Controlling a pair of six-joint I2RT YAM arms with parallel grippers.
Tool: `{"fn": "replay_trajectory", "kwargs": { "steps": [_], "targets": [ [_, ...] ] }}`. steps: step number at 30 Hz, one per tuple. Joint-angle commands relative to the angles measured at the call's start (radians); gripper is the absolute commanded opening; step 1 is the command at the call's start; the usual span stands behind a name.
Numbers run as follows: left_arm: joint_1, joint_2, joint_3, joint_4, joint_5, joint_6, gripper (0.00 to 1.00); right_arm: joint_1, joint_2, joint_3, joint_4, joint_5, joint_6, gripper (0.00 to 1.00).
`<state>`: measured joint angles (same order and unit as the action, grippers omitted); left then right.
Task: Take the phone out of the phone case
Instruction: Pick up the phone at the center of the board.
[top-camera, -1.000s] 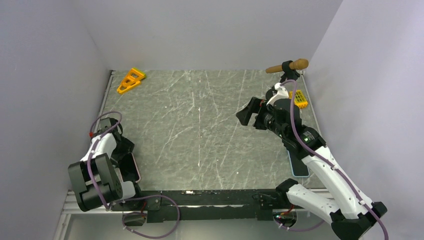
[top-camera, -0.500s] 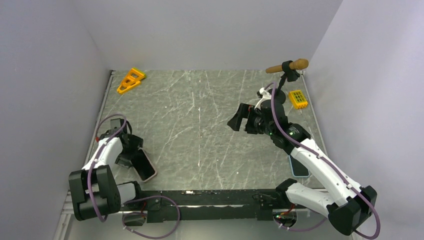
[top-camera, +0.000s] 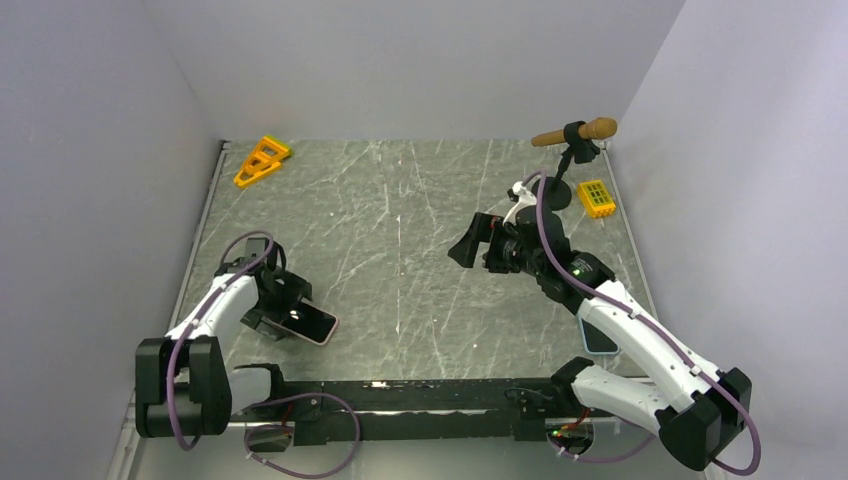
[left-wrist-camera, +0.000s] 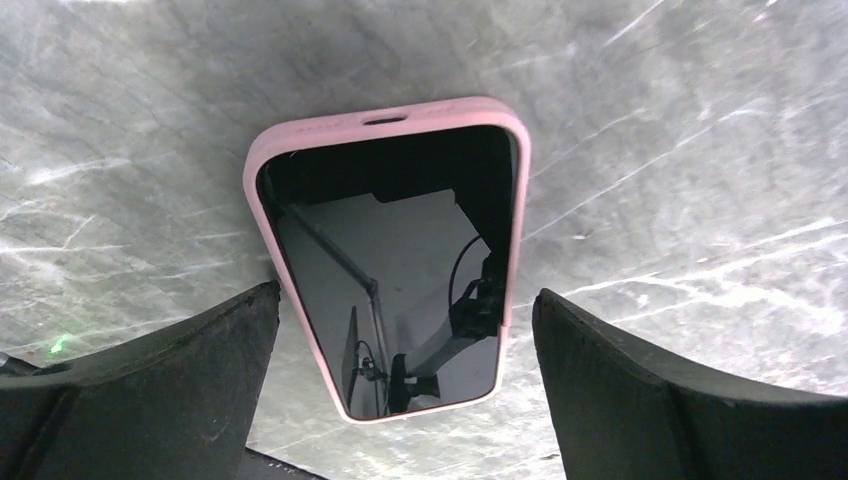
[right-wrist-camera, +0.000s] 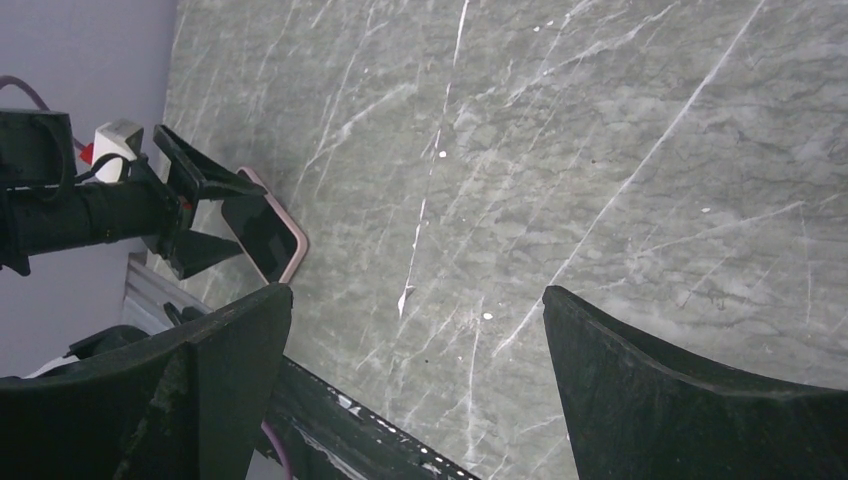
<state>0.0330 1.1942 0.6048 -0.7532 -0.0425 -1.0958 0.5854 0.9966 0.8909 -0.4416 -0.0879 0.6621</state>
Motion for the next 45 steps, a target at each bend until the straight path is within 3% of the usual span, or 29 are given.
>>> {"fn": "replay_trajectory", "kwargs": {
  "steps": [1,9,13,21,25,28,32,37,40,45],
  "targets": [
    [-0.015,0.01,-0.031,-0.028,0.025,-0.02,0.99,0.012,-0.017,-0.01,0.062,-0.012,0.022,1.0],
    [-0.016,0.167,0.018,-0.034,0.046,-0.062,0.99,0.037,-0.006,0.003,0.041,0.01,0.031,1.0],
    [-0.016,0.175,-0.034,-0.01,0.046,-0.117,0.94,0.057,0.095,0.079,-0.075,0.061,0.026,1.0],
    [-0.017,0.067,-0.119,0.082,0.046,-0.122,0.44,0.252,0.321,0.226,-0.233,0.241,0.019,1.0],
    [-0.018,-0.036,-0.143,0.114,0.046,-0.065,0.14,0.351,0.403,0.25,-0.193,0.241,0.033,1.0],
    [-0.023,-0.135,-0.154,0.164,0.081,0.035,0.0,0.413,0.445,0.232,-0.091,0.227,0.037,1.0],
    [-0.027,-0.273,-0.178,0.272,0.248,0.172,0.0,0.436,0.448,0.097,0.173,0.099,0.063,1.0],
    [-0.076,-0.477,-0.275,0.413,0.509,0.152,0.0,0.468,0.412,-0.082,0.577,-0.005,0.112,1.0],
    [-0.088,-0.593,-0.348,0.485,0.608,0.048,0.0,0.527,0.434,-0.081,0.631,0.037,0.067,0.99],
    [-0.114,-0.689,-0.324,0.445,0.606,-0.011,0.0,0.599,0.531,-0.002,0.581,0.124,0.04,0.91]
  ]
}}
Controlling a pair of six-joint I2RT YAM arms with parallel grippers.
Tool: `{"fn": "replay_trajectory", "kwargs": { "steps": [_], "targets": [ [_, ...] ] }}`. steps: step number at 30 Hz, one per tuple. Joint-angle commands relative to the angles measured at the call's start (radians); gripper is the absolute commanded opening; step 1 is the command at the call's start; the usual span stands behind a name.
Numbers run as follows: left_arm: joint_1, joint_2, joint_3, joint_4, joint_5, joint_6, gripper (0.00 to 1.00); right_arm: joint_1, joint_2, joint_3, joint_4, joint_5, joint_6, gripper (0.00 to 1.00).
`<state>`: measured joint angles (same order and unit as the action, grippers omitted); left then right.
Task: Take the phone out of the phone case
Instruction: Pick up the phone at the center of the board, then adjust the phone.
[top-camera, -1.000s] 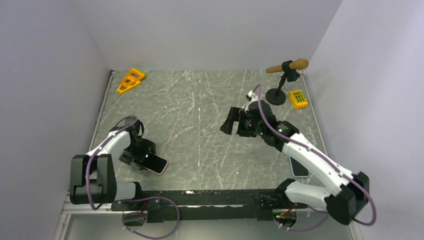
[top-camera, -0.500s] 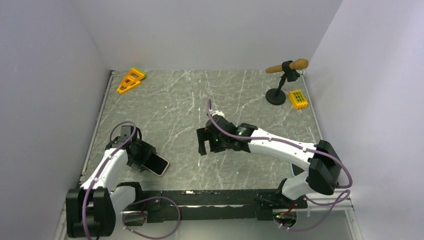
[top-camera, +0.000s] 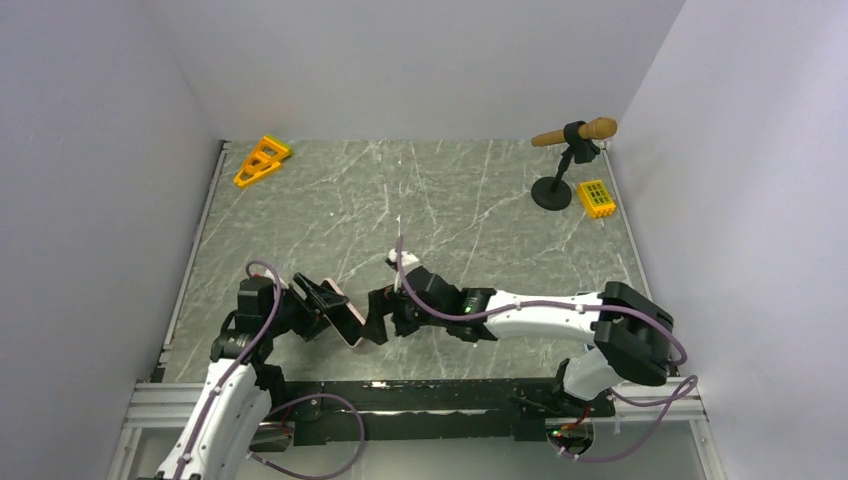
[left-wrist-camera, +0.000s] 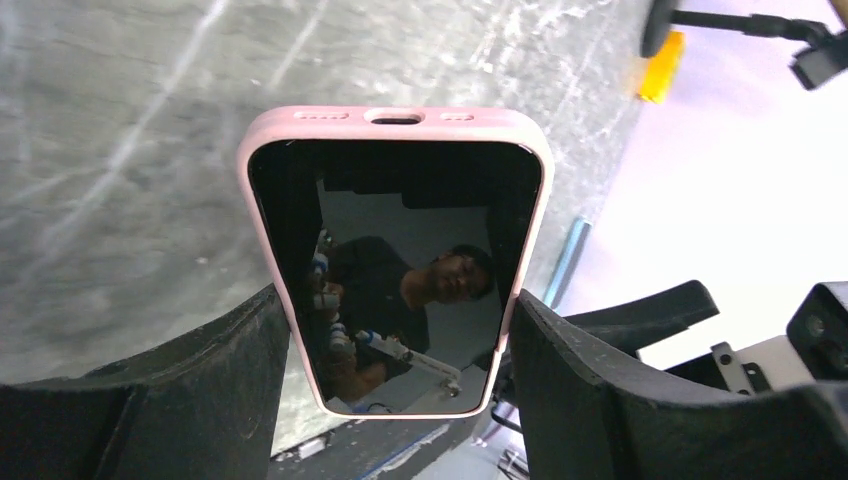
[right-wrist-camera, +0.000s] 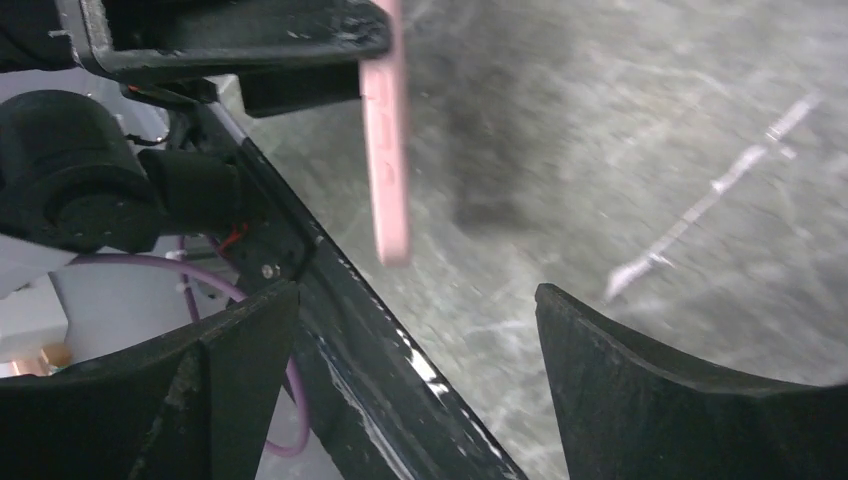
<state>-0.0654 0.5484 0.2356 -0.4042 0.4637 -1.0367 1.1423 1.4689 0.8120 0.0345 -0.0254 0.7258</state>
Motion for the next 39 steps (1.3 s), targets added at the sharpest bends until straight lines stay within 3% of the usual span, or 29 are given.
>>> {"fn": "replay_trajectory", "kwargs": {
  "steps": [1,4,11,13,15,16,17,19,20,21,28,31,35,39],
  "targets": [
    [-0.02,-0.04,0.061,0.09,0.102,-0.071,0.0,0.053,0.075,0.09,0.111,0.072,-0.028,0.89],
    [-0.038,-0.02,0.107,0.062,0.103,-0.076,0.0,0.08,0.135,0.145,0.084,0.141,-0.03,0.83],
    [-0.105,-0.012,0.167,0.056,0.063,-0.115,0.0,0.091,0.159,0.179,0.06,0.269,-0.012,0.59],
    [-0.121,-0.007,0.168,0.066,0.056,-0.132,0.0,0.091,0.145,0.165,0.087,0.273,-0.025,0.44],
    [-0.137,-0.002,0.16,0.102,0.061,-0.147,0.0,0.092,0.132,0.154,0.104,0.272,-0.029,0.08],
    [-0.142,0.001,0.157,0.127,0.071,-0.147,0.08,0.091,0.125,0.145,0.113,0.268,-0.025,0.0],
    [-0.143,0.004,0.162,0.141,0.076,-0.141,0.26,0.089,0.113,0.13,0.133,0.264,-0.022,0.0],
    [-0.145,0.007,0.194,0.134,0.068,-0.107,0.74,0.085,0.074,0.088,0.173,0.26,-0.015,0.0],
    [-0.144,0.012,0.219,0.11,0.057,-0.078,0.93,0.079,0.05,0.063,0.195,0.256,-0.007,0.0],
    [-0.145,0.017,0.252,0.076,0.039,-0.045,0.98,0.07,0.025,0.035,0.215,0.245,0.002,0.0],
    [-0.145,0.048,0.428,-0.13,-0.075,0.158,1.0,-0.094,-0.198,-0.144,0.295,0.073,0.12,0.0],
    [-0.144,0.026,0.423,-0.099,-0.048,0.191,0.93,-0.199,-0.302,-0.241,0.402,-0.072,0.191,0.0],
    [-0.146,0.001,0.295,0.195,0.141,0.06,0.82,-0.282,-0.372,-0.298,0.541,-0.249,0.249,0.0],
    [-0.162,0.03,0.166,0.624,0.257,-0.134,0.85,-0.292,-0.373,-0.314,0.727,-0.359,0.329,0.0]
  ]
}}
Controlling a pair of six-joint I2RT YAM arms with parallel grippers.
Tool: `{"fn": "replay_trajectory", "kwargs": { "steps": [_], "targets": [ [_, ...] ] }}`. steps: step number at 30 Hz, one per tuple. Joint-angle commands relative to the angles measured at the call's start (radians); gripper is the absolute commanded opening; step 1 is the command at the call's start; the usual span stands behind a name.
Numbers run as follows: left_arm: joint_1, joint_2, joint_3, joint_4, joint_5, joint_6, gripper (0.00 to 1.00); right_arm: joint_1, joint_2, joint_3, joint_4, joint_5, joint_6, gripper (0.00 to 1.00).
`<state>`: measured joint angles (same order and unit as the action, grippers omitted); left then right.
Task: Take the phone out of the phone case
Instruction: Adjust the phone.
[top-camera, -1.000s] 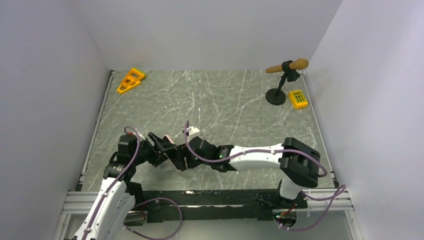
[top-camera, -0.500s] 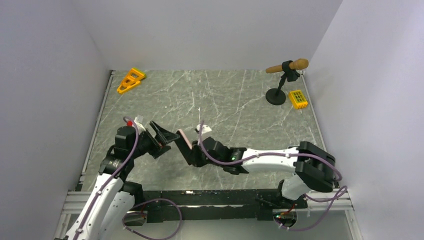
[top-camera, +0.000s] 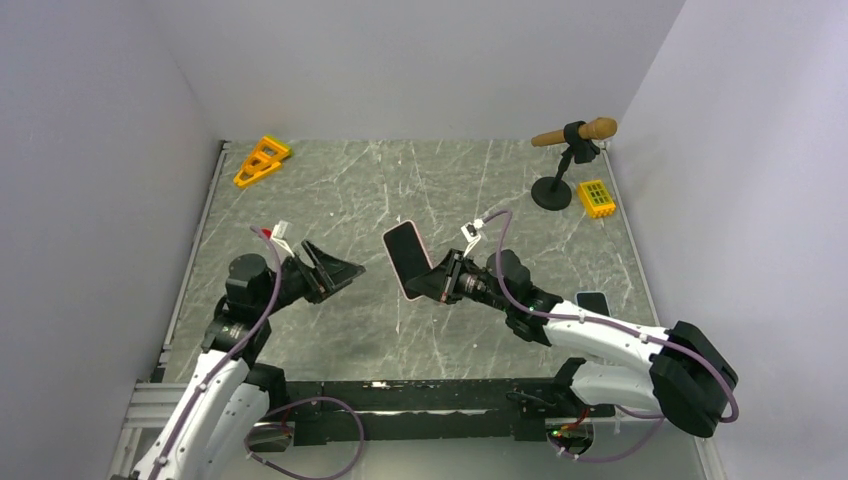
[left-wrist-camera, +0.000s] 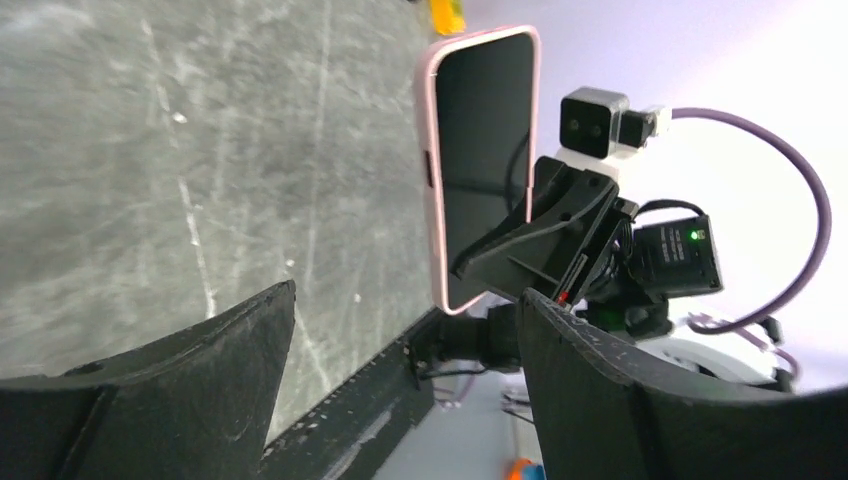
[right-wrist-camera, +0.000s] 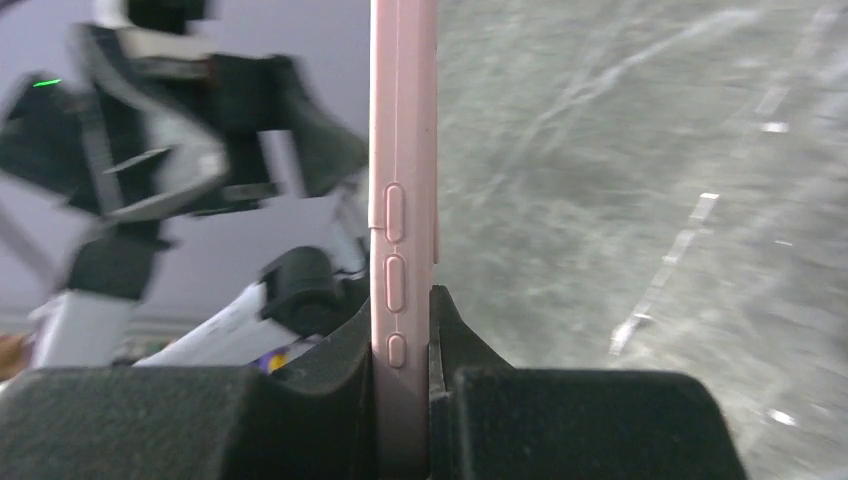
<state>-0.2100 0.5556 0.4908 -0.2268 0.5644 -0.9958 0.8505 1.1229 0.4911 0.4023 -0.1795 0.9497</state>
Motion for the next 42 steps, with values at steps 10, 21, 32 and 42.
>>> {"fn": "replay_trajectory", "kwargs": {
  "steps": [10,21,32,42],
  "targets": [
    [-0.146,0.075,-0.074,0.671,0.075,-0.221,0.62,0.011,0.099,0.016,0.638,-0.314,0.235,0.0],
    [-0.184,0.16,-0.058,0.79,0.041,-0.272,0.2,0.116,0.179,0.056,0.654,-0.301,0.186,0.0],
    [-0.092,0.248,0.089,0.653,0.298,-0.173,0.0,0.084,-0.073,0.27,-0.448,0.005,-0.271,0.93],
    [-0.085,0.193,0.094,0.547,0.176,-0.211,0.0,0.068,-0.159,0.211,-0.297,-0.173,-0.225,0.9]
  ]
}}
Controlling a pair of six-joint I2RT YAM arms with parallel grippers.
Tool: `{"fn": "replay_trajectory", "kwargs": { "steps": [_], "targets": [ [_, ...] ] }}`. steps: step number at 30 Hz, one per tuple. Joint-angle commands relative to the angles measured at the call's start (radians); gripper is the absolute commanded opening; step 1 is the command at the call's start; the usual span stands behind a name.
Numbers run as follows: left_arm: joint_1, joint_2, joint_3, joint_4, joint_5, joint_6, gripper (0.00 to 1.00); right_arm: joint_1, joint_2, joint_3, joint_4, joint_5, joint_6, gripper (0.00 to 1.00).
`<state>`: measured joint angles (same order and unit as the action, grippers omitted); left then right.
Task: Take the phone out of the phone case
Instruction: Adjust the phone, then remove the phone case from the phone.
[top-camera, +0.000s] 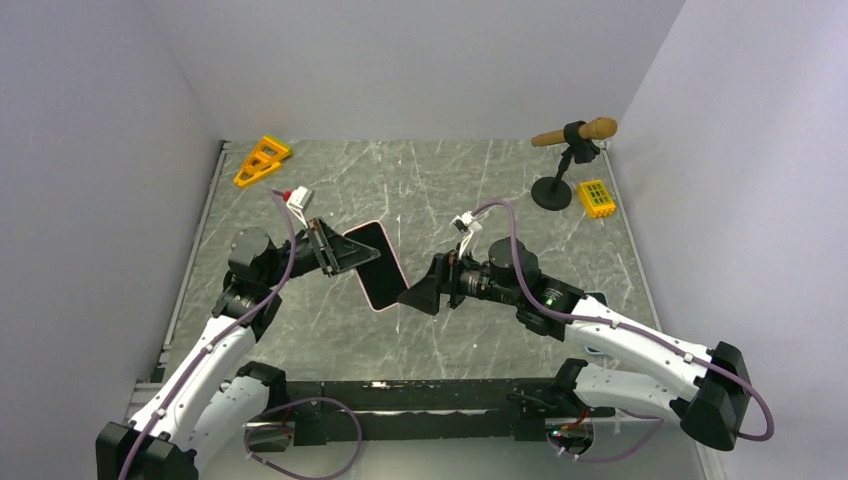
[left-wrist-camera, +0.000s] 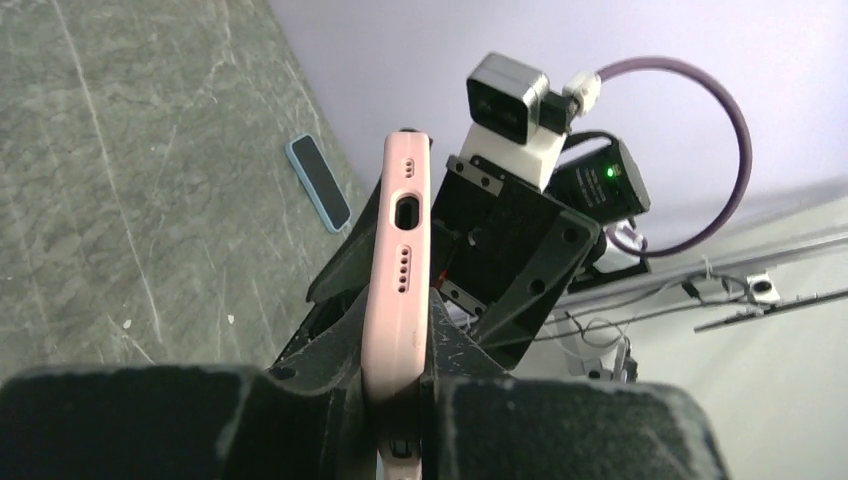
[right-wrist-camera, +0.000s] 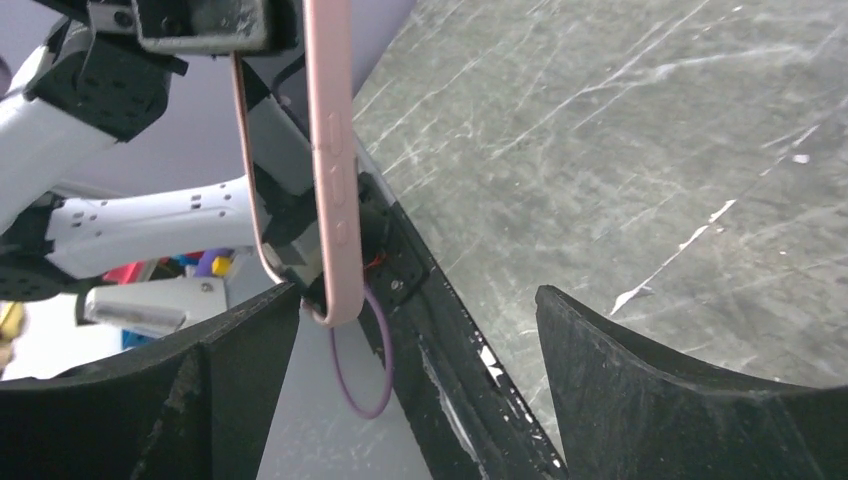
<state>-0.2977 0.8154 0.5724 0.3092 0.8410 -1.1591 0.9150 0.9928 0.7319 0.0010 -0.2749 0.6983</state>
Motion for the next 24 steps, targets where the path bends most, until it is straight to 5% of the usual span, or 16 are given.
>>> {"fn": "replay_trajectory", "kwargs": {
  "steps": [1,7,13,20,24],
  "targets": [
    [0.0,-0.097,-0.029,0.046,-0.158,-0.107,0.0,0.005,-0.03,-0.058,0.183,-0.086,0.078,0.9],
    [-0.022,-0.231,-0.256,0.327,-0.452,-0.335,0.0,0.049,0.073,-0.144,0.603,-0.081,0.255,0.78],
    [-0.059,-0.23,-0.243,0.33,-0.498,-0.311,0.0,0.084,0.16,-0.137,0.728,-0.022,0.309,0.58],
    [-0.082,-0.226,-0.26,0.344,-0.547,-0.341,0.0,0.102,0.202,-0.186,0.87,0.022,0.361,0.53],
    [-0.091,-0.23,-0.269,0.351,-0.569,-0.353,0.0,0.102,0.22,-0.182,0.882,0.046,0.367,0.38]
  ]
}}
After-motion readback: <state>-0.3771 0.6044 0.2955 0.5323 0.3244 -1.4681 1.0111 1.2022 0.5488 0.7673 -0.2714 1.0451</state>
